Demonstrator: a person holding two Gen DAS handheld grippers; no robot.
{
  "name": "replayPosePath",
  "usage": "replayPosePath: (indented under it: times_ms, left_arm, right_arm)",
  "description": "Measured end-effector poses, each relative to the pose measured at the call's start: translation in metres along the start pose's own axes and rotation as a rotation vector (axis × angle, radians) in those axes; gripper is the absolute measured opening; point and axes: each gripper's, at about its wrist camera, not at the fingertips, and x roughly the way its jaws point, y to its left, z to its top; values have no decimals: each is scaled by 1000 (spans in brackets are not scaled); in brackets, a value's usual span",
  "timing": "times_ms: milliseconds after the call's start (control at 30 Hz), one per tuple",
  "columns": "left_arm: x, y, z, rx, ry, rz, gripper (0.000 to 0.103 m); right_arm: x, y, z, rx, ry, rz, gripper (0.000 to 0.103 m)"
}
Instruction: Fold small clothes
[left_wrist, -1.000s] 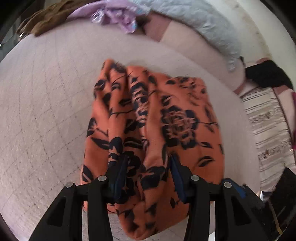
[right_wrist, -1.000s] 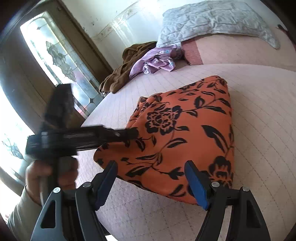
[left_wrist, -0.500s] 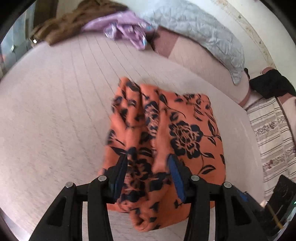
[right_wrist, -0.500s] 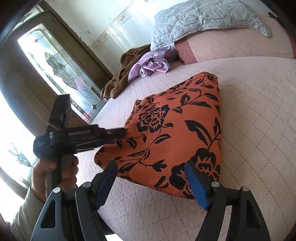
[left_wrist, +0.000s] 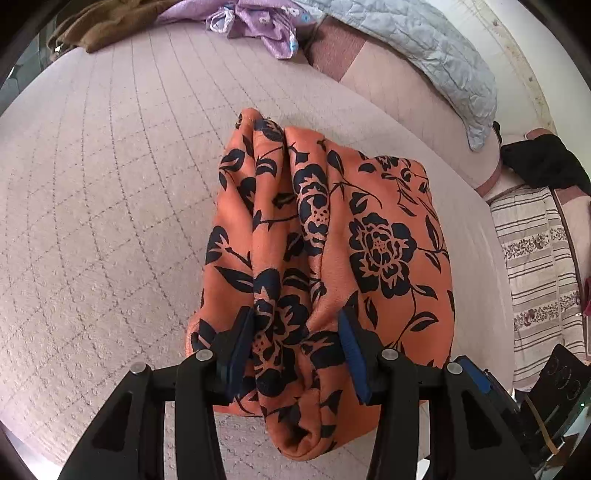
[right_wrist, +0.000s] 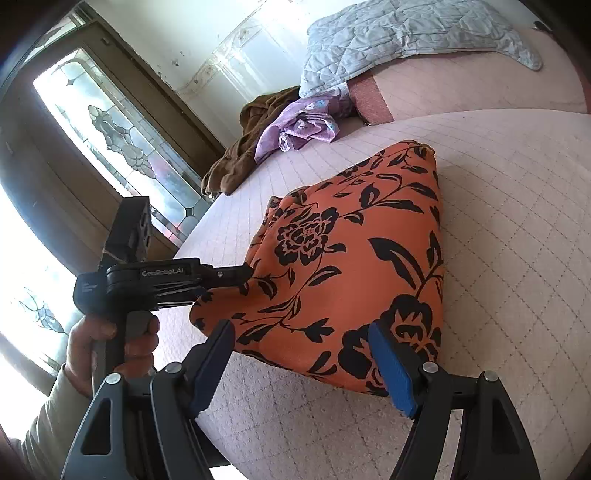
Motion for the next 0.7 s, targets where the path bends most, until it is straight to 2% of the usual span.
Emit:
replayPosePath:
  times_ms: [33,133,167,267,400,433,500,567,700]
  left_arm:
    - [-2,0,1,-6,3,-15,48]
    - [-9,7,1,-53,1,-142,49]
    - [-8,9,1,-63,6,-162,50]
    - [0,8,-1,-61,33,-166,50]
    - [2,4,0,-69,17,-194,46]
    - [2,2,0,-60,10,-185,32]
    - [2,1,1,-28,25,-147,23]
    - [8,3,3,-32,49,-118,22]
    - [13,9,8,-54,82,-128,27]
  right_arm:
    - [0,0,1,1,0,0,78]
    - [-4,1,3,-2,-12,7,78]
    - [-5,1,4,-3,-17,7,78]
    - [-4,-1,5,-1,-14,7,78]
    - [-4,-3,4,3,-14,8,78]
    - [-4,-3,4,1,-13,8,78]
    - [-4,-4,4,1,-9,5,78]
    - [-3,-5,5,2,-5,4,78]
    - [0,-4,7,3,3,1,78]
